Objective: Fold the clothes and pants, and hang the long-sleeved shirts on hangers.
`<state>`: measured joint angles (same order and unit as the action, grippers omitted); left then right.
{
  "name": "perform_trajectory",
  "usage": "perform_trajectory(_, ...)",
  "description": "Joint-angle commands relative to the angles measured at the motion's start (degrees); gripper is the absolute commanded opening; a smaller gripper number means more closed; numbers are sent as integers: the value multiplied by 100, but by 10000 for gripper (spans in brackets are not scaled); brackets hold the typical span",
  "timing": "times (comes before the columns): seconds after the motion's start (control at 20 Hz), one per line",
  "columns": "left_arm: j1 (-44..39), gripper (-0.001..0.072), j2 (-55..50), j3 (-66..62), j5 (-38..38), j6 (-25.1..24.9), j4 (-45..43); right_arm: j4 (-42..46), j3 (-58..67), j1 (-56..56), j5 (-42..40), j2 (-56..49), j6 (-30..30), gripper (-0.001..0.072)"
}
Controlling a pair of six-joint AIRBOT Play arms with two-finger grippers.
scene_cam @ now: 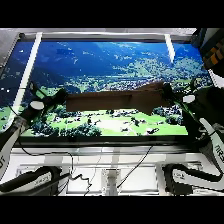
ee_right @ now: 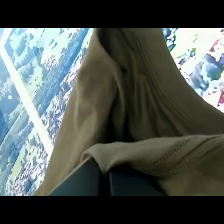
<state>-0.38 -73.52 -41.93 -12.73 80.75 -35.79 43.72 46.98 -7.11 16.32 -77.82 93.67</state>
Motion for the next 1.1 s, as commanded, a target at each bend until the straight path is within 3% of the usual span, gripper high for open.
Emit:
perform_trajectory(0.0, -90, 25, -315, -623, 114, -66, -249, -33, 221, 2, -48, -151, 15, 15)
perform_trajectory(0.05, -129, 29, -339, -732, 114, -63, -450, -31, 293, 2, -35, -151, 13, 15)
perform_trajectory(0.1, -186, 161, -341, -778, 120, -63, -538, -22, 350, 2, 4, -151, -2, 41)
perform_trajectory(0.15, -254, 500, -343, -791, 118, -66, -660, 11, 409, 2, 90, -151, -48, 191)
perform_trajectory(0.2, -299, 715, -348, -791, 118, -63, -837, 17, 466, 2, 212, -151, -116, 493)
perform_trajectory(0.25, -321, 695, -352, -793, 111, -63, -1082, 44, 542, 2, 387, -151, -254, 720)
perform_trajectory(0.35, -245, 694, -286, -793, -205, -61, -1495, 308, 769, -4, 866, -140, -717, 693)
perform_trajectory(0.45, 66, 692, -190, -793, -1130, -59, -1790, 914, 1049, -4, 1366, -118, -986, 693)
perform_trajectory(0.6, 872, 695, -280, -793, -2787, -61, -1904, 1633, 1397, -4, 1858, -74, -984, 693)
perform_trajectory(0.7, 1268, 697, -409, -793, -3311, -66, -1880, 1690, 1517, -4, 2020, -74, -984, 693)
perform_trajectory(0.75, 1366, 701, -481, -793, -3383, -186, -1711, 1685, 1541, -4, 2035, -74, -984, 692)
perform_trajectory(0.9, 1349, 701, -793, -798, -3440, -1478, -551, 1663, 1541, -4, 2037, -76, -981, 692)
perform_trajectory(1.05, 1193, 704, -1453, -1058, -3744, -1733, -13, 1648, 1541, -4, 2092, -76, -981, 692)
